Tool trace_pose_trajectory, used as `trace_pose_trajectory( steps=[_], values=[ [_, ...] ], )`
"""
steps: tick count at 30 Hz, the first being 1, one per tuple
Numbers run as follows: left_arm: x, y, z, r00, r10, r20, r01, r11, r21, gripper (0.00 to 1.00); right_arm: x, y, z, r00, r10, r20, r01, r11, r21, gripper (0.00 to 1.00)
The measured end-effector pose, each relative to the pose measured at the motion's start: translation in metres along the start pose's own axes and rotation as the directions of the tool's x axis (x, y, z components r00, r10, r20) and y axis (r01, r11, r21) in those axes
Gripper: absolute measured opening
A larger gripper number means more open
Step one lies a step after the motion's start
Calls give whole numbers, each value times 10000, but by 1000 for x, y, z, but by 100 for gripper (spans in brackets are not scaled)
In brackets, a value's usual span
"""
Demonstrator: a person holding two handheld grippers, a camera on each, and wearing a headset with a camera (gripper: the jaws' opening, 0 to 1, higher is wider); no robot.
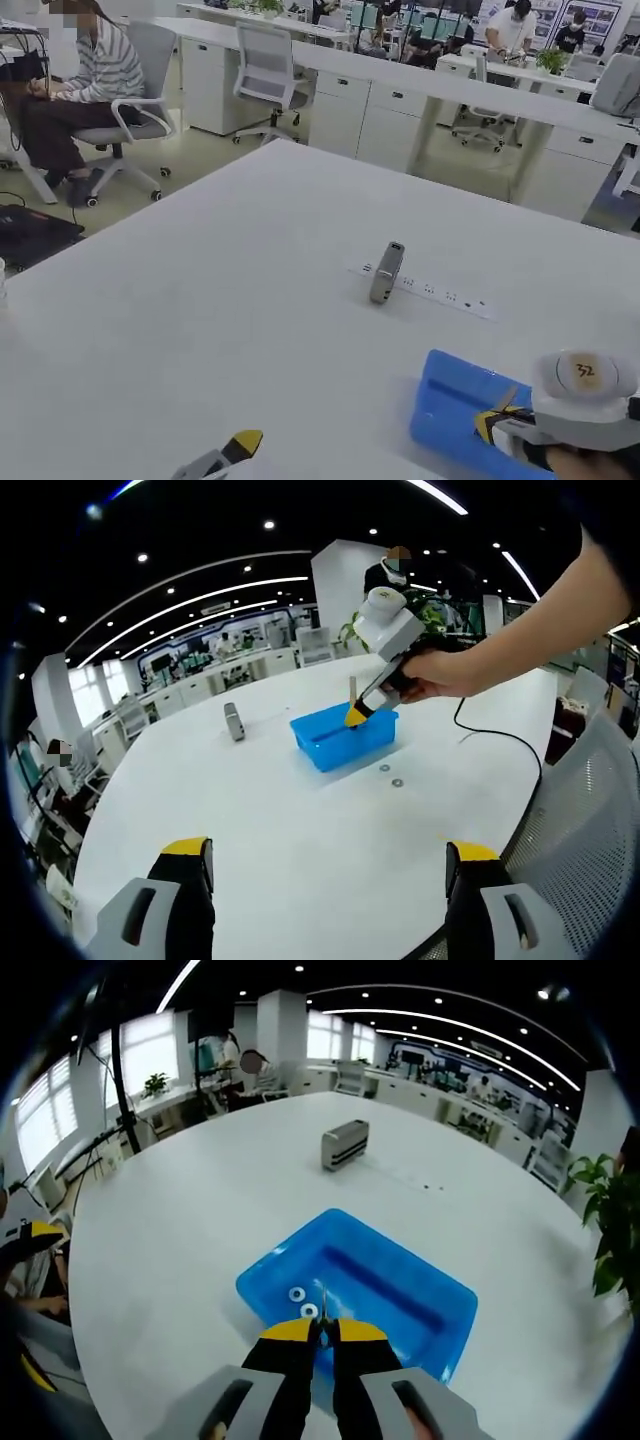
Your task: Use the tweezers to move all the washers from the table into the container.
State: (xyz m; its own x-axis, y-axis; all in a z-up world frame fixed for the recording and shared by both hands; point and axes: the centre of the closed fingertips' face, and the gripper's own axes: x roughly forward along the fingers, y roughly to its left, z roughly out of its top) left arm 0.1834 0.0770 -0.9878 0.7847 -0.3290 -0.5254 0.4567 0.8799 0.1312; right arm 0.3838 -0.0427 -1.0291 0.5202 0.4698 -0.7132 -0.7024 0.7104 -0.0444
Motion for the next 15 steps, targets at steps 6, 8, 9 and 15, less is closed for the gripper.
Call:
trace_pose_trajectory(
  steps=[6, 8, 9, 15],
  values=[
    [1, 1, -3, 9999, -9, -121, 8, 9999, -135, 98, 3, 1, -2, 9997, -210, -121, 200, 9966, -802, 2],
    [1, 1, -2, 10000, 3, -82, -5, 9999, -168, 98, 3, 2, -1, 9997, -196, -132, 183, 9956, -917, 2],
    [1, 1, -2, 10000, -6, -72, 5, 9998, -176, 98, 4, 2, 0, 9996, -208, -169, 191, 9948, -1000, 2],
    [1, 1, -3, 9999, 0, -144, -1, 10000, -95, 98, 7, 0, 0, 9996, -231, -160, 217, 9963, -831, 2]
  ],
)
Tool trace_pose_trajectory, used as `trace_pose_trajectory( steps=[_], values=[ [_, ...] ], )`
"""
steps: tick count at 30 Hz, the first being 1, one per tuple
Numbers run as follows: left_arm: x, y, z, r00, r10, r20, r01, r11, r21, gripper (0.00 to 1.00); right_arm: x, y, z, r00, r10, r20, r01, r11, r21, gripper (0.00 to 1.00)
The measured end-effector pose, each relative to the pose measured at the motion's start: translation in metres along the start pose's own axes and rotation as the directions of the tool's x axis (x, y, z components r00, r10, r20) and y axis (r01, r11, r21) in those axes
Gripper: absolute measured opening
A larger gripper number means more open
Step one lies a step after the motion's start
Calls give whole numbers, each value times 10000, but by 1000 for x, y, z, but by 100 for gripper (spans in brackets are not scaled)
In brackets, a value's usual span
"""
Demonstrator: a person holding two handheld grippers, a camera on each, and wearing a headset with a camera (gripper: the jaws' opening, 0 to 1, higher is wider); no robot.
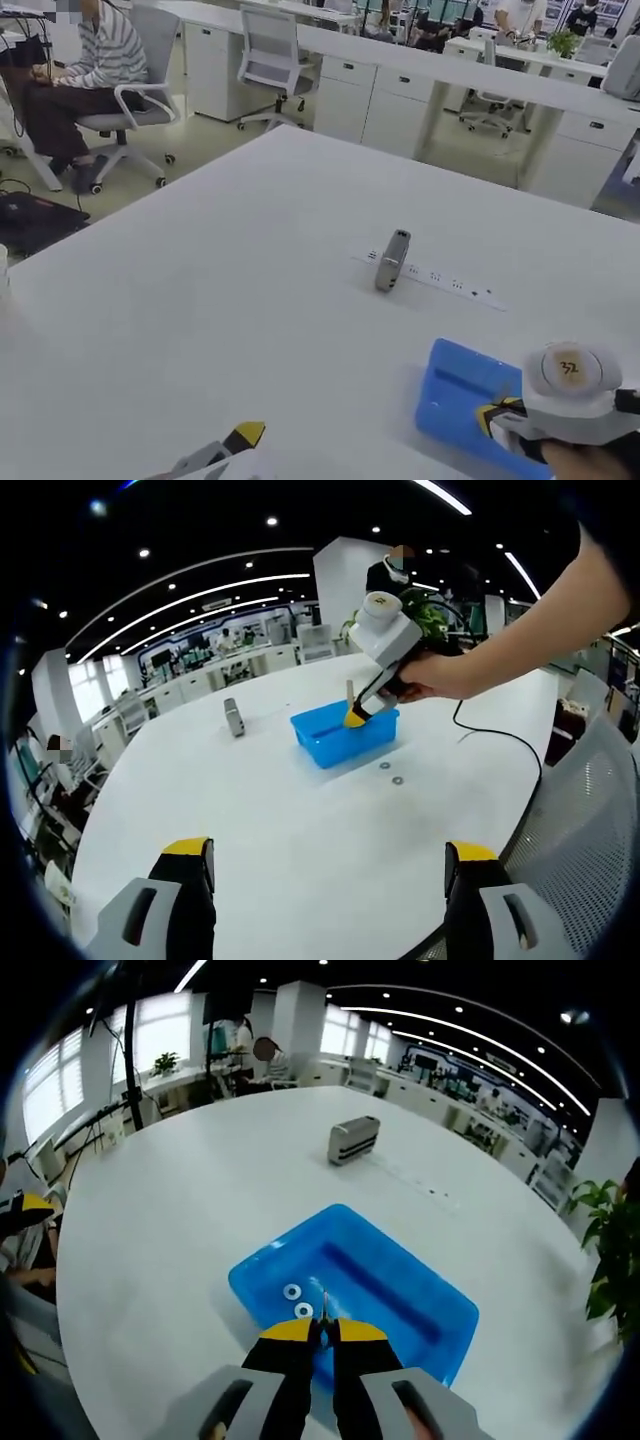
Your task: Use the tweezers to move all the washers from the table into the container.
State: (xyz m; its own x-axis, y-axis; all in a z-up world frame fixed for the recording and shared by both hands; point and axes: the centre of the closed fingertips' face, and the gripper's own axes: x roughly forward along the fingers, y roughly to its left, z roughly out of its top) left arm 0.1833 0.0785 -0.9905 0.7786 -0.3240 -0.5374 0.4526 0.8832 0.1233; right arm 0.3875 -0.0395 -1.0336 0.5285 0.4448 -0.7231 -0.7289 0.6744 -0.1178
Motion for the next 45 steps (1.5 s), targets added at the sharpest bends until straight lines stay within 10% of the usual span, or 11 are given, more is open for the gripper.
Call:
trace_pose_trajectory(
  steps=[20, 45],
  values=[
    [-1, 3, 1, 9999, 89, 60, -88, 9999, -125, 97, -2, -9, -2, 10000, 47, 60, -55, 9920, 1259, 3],
    [-3, 5, 5, 9993, 287, 253, -286, 9996, -38, 97, -71, -6, 23, 9899, -55, 1417, -118, 9926, 1211, 3]
  ],
)
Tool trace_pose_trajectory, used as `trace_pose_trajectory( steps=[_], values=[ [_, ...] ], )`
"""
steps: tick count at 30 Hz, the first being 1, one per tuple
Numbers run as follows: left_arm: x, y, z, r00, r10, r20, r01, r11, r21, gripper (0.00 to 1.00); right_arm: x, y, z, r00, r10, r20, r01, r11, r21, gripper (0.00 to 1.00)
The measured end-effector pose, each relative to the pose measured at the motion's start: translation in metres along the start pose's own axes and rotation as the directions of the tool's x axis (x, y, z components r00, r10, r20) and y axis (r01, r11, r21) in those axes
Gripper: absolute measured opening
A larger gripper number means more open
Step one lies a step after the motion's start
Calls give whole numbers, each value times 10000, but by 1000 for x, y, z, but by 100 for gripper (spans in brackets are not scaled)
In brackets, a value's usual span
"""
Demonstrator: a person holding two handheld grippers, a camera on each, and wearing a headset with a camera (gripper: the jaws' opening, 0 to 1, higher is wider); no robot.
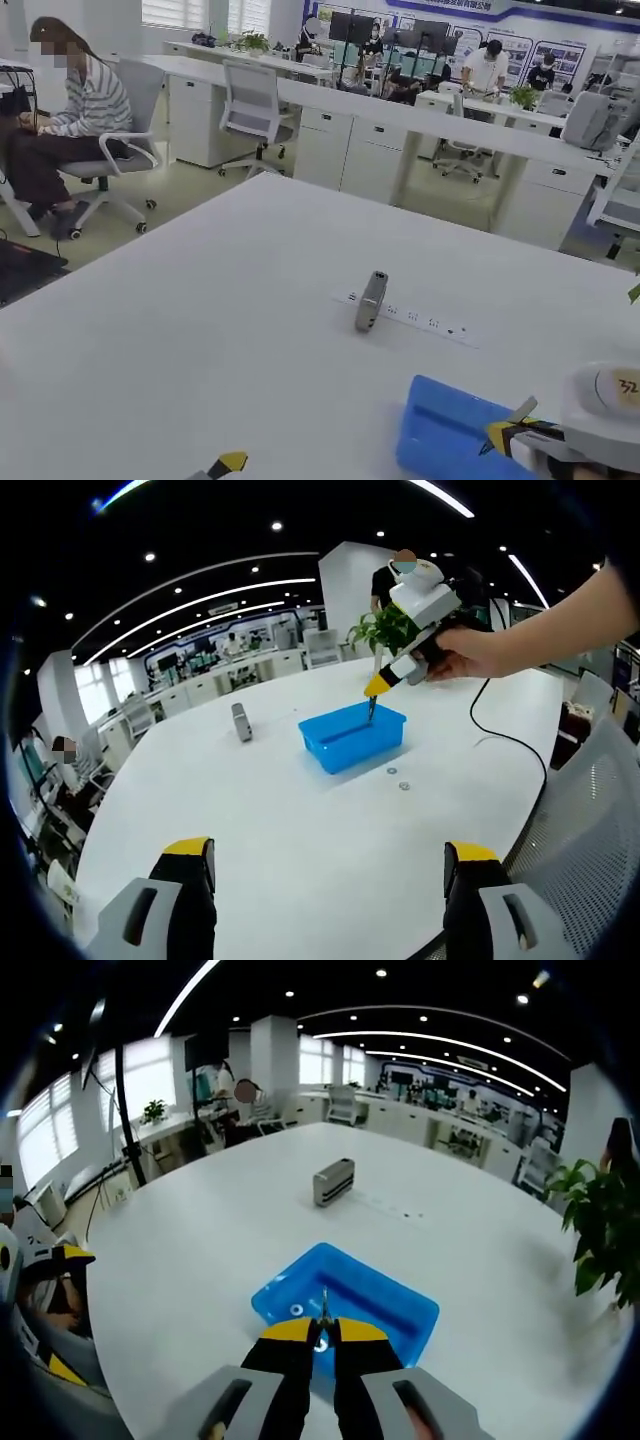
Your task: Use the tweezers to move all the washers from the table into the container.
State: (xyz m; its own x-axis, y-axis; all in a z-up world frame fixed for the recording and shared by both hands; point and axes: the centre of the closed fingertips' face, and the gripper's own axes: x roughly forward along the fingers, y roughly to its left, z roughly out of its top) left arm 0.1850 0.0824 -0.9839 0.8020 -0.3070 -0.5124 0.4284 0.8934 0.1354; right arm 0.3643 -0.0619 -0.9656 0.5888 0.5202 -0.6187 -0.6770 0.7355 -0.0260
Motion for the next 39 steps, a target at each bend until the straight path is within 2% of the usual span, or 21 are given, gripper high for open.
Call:
trace_pose_trajectory(
  steps=[6, 12, 18, 28, 39],
  values=[
    [-2, 4, 3, 9996, 209, 174, -210, 9998, 31, 98, -11, 7, 0, 9998, 96, 194, -92, 9998, -161, 3],
    [-2, 4, 3, 9994, 262, 207, -262, 9997, 14, 98, -15, 15, -8, 9994, 244, 260, -246, 9997, 83, 3],
    [-3, 3, 7, 9991, 187, 382, -186, 9998, -30, 98, -11, 21, -28, 9994, 339, -81, -337, 9991, 242, 3],
    [-2, 3, 5, 9995, 135, 278, -133, 9999, -57, 98, 4, 27, -58, 9955, 487, -819, -459, 9983, 353, 3],
    [-1, 2, 4, 9997, 67, 244, -64, 9999, -122, 97, 17, 30, -73, 9902, 537, -1286, -483, 9978, 445, 3]
  ],
)
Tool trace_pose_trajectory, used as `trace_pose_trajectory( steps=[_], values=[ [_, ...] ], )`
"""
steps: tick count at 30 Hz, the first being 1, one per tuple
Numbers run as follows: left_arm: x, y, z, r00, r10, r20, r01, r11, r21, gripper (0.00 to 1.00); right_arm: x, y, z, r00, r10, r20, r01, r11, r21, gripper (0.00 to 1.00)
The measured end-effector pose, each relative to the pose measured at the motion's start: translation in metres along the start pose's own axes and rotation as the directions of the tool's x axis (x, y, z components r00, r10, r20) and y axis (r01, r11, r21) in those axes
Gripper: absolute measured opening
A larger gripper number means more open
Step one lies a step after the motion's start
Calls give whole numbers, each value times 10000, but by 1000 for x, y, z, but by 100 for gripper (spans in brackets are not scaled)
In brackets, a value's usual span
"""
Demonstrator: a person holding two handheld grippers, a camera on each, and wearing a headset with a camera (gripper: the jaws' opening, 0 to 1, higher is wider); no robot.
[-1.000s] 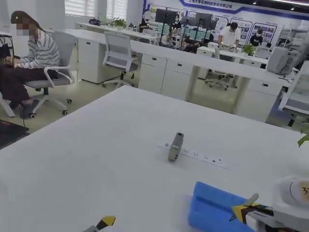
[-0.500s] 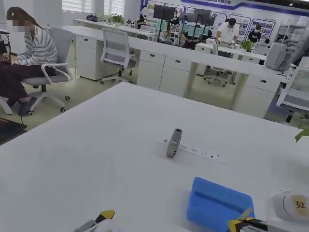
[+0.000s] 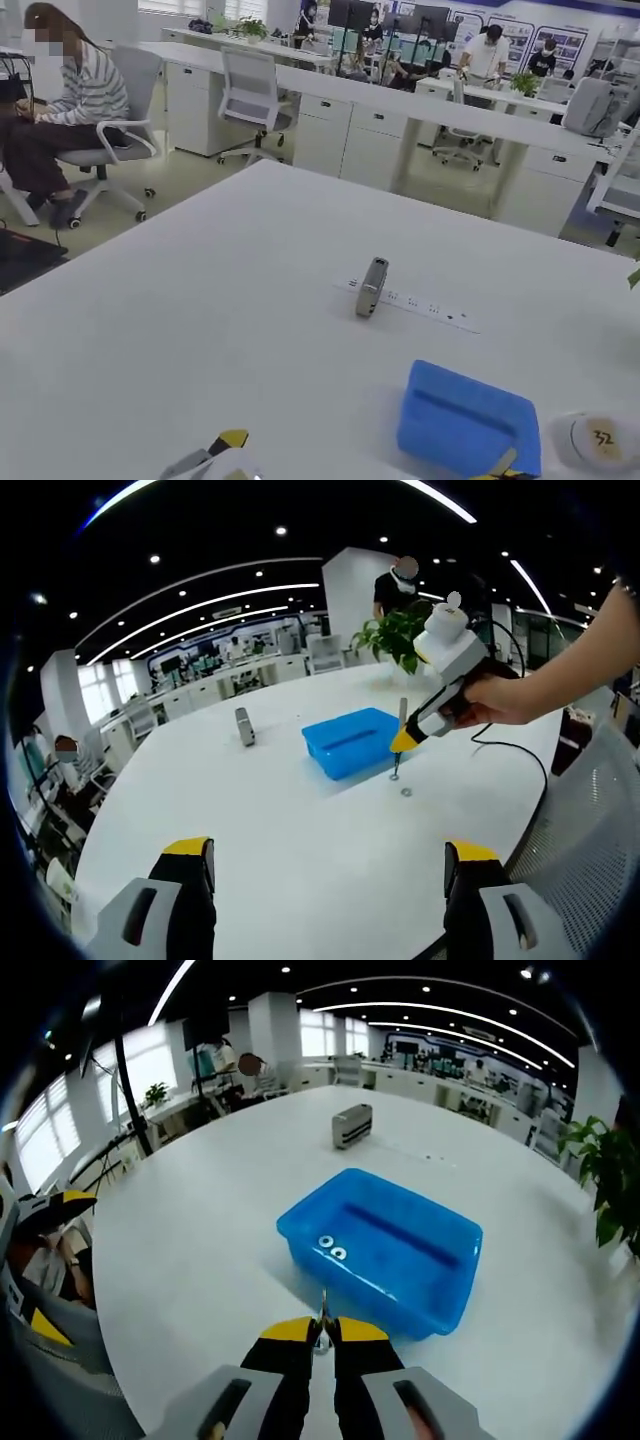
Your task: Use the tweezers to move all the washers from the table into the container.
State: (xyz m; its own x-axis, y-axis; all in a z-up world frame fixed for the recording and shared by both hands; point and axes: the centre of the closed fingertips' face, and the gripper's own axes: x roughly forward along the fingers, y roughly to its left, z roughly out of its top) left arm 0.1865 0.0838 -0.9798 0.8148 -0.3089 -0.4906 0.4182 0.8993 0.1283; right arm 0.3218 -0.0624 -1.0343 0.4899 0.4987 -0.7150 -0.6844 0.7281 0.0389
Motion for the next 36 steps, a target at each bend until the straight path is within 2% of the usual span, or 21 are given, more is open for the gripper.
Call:
trace_pose_trajectory(
  steps=[9, 18, 36],
  values=[
    [1, -2, -1, 9999, -110, -79, 110, 9999, 84, 97, 3, -4, -3, 9999, -32, -121, 32, 10000, 20, 3],
    [1, -2, -3, 9999, -74, -157, 75, 9999, 85, 97, 3, -4, -1, 9999, -45, 149, 42, 9998, 185, 3],
    [1, -1, -3, 9998, -25, -179, 26, 10000, 58, 97, 4, -4, 0, 9999, 16, 144, -21, 9993, 370, 4]
  ],
)
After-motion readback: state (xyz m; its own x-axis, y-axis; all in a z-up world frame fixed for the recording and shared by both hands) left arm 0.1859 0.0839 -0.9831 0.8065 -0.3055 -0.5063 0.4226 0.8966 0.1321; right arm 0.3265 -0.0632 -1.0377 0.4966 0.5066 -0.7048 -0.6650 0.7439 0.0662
